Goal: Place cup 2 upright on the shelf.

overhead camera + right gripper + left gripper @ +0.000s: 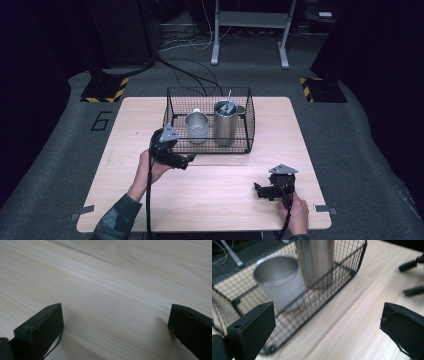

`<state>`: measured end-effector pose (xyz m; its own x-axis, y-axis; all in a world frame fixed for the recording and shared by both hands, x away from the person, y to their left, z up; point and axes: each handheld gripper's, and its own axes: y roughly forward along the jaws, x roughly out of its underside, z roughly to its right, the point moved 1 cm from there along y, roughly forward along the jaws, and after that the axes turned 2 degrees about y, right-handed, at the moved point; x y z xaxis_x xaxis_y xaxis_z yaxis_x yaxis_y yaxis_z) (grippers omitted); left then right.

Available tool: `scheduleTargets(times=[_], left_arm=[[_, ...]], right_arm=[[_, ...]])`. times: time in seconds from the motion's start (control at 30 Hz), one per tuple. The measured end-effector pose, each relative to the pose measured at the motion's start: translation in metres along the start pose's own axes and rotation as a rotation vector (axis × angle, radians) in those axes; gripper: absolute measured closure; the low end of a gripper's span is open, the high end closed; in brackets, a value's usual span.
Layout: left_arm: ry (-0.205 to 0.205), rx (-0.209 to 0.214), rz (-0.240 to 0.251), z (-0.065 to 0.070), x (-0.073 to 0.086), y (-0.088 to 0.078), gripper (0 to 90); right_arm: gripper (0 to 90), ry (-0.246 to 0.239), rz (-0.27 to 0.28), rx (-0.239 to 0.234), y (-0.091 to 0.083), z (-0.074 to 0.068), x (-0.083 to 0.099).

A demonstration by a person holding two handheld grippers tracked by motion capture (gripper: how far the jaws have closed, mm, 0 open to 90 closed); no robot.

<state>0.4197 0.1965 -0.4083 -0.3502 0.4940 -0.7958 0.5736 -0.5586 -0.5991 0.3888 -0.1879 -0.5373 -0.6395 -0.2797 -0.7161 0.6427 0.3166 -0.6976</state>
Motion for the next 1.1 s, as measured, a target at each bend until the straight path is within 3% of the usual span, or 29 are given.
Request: scheduleTargets(times=[0.3, 0.4, 0.5, 0.57, 0.7, 0.8, 0.93, 1.1], left_arm=[[-0.02, -0.043, -0.058, 0.014, 0.057, -0.011, 0.2], [-0.029, -0.054, -0.105, 0.015, 0.077, -0.012, 0.2], [-0.074, -0.066, -0.138, 0.012, 0.101, -0.008, 0.1], [-0.096, -0.098, -0.156, 0.012, 0.115, -0.004, 0.1], [-0.146, -0.097, -0.174, 0.01, 0.138, 0.002, 0.1], [-0.186, -0.104, -0.158, 0.009, 0.147, 0.004, 0.1], [-0.207, -0.101, -0.155, 0.006, 0.152, 0.006, 0.1], [-0.191, -0.128, -0.139, 0.008, 0.155, 0.008, 0.1]], right_arm=[[0.0, 0.001, 0.0, 0.003, 0.0, 0.0, 0.0], [0.0, 0.001, 0.0, 0.003, 0.0, 0.0, 0.0], [0.0, 0.001, 0.0, 0.003, 0.0, 0.0, 0.0], [0.0, 0.001, 0.001, 0.003, 0.0, 0.0, 0.0], [0.0, 0.001, 0.001, 0.003, 0.0, 0.0, 0.0], [0.0, 0.001, 0.0, 0.004, 0.0, 0.0, 0.0], [0.0, 0.002, 0.001, 0.005, 0.0, 0.0, 0.0], [0.0, 0.003, 0.001, 0.006, 0.0, -0.001, 0.0]])
